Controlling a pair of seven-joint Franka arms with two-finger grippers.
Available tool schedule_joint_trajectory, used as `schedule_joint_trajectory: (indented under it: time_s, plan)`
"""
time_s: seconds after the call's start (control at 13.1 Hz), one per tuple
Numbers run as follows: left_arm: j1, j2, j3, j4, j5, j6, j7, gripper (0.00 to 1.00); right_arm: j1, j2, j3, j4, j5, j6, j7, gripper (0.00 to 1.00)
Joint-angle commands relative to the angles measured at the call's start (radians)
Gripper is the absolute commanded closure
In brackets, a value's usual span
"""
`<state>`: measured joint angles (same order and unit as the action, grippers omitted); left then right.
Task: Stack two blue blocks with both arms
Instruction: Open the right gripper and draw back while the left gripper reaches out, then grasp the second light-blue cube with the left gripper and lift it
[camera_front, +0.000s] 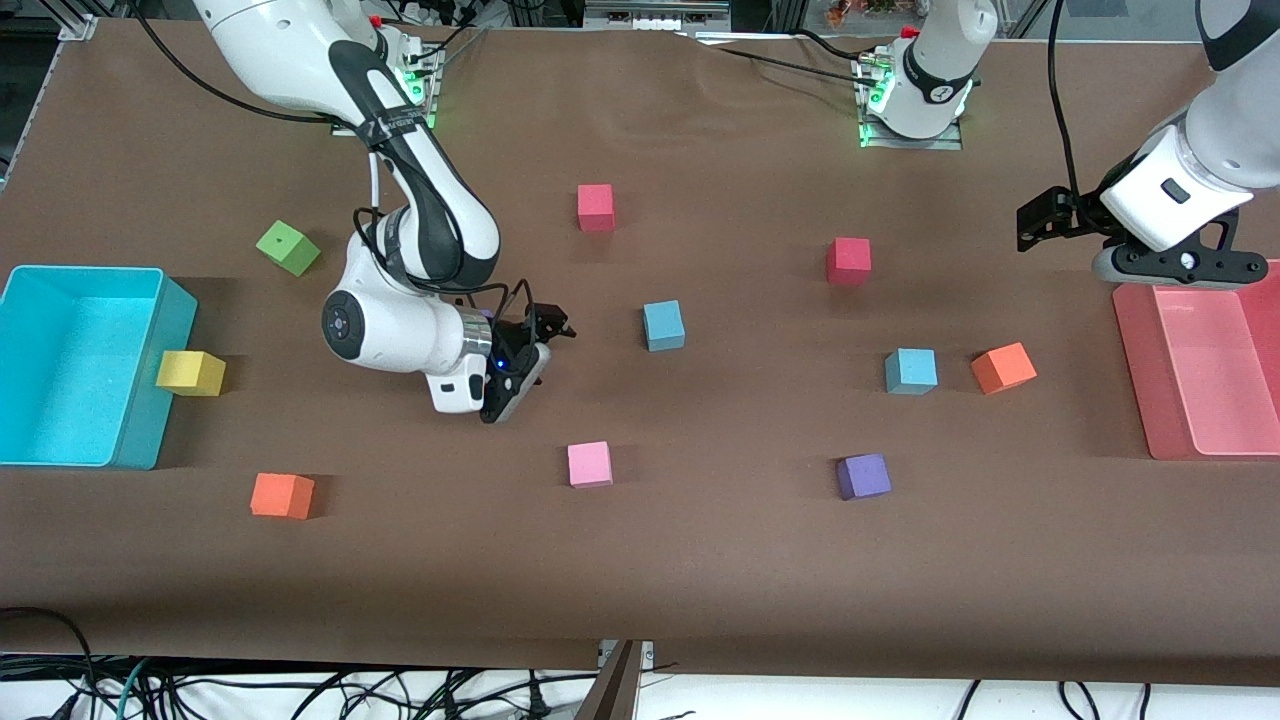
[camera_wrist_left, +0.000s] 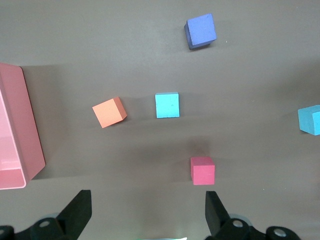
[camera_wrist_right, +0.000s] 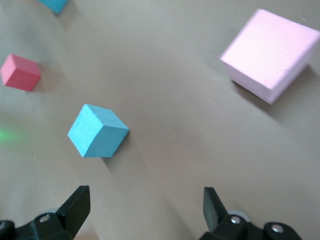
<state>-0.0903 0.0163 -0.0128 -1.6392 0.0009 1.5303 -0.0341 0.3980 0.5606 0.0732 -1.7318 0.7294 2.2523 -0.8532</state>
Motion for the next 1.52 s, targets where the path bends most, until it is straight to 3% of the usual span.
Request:
schedule_joint_trajectory:
  time_s: [0.0, 0.23, 0.46, 0.53, 0.76, 0.91, 1.29, 1.45]
  plan:
    - [0.003, -0.007, -0.001, -0.010, 0.008, 0.004, -0.010, 0.00, -0.022, -0.042, 0.068, -0.106, 0.100, 0.116, -0.171, 0.00]
    - [0.003, 0.005, 0.005, -0.010, 0.010, 0.020, -0.010, 0.00, -0.021, -0.002, 0.111, -0.109, 0.267, 0.197, -0.408, 0.00]
    - [-0.002, 0.049, 0.005, -0.033, 0.011, 0.054, -0.007, 0.00, -0.013, 0.044, 0.132, -0.110, 0.537, 0.217, -0.718, 0.00]
    - [-0.005, 0.050, 0.005, -0.053, 0.011, 0.076, -0.009, 0.00, -0.013, 0.053, 0.138, -0.121, 0.588, 0.216, -0.798, 0.00]
    - [-0.005, 0.088, 0.004, -0.102, 0.011, 0.129, -0.006, 0.00, -0.013, 0.090, 0.154, -0.123, 0.634, 0.208, -0.958, 0.00]
    - [-0.008, 0.163, 0.004, -0.158, 0.014, 0.233, -0.004, 0.00, -0.014, 0.098, 0.154, -0.121, 0.639, 0.208, -1.003, 0.00]
    - [-0.011, 0.243, 0.004, -0.243, 0.011, 0.448, -0.007, 0.00, -0.013, 0.128, 0.163, -0.117, 0.676, 0.205, -1.102, 0.00]
    - [-0.011, 0.286, 0.004, -0.306, 0.008, 0.609, -0.009, 0.00, -0.014, 0.153, 0.174, -0.101, 0.677, 0.205, -1.126, 0.00]
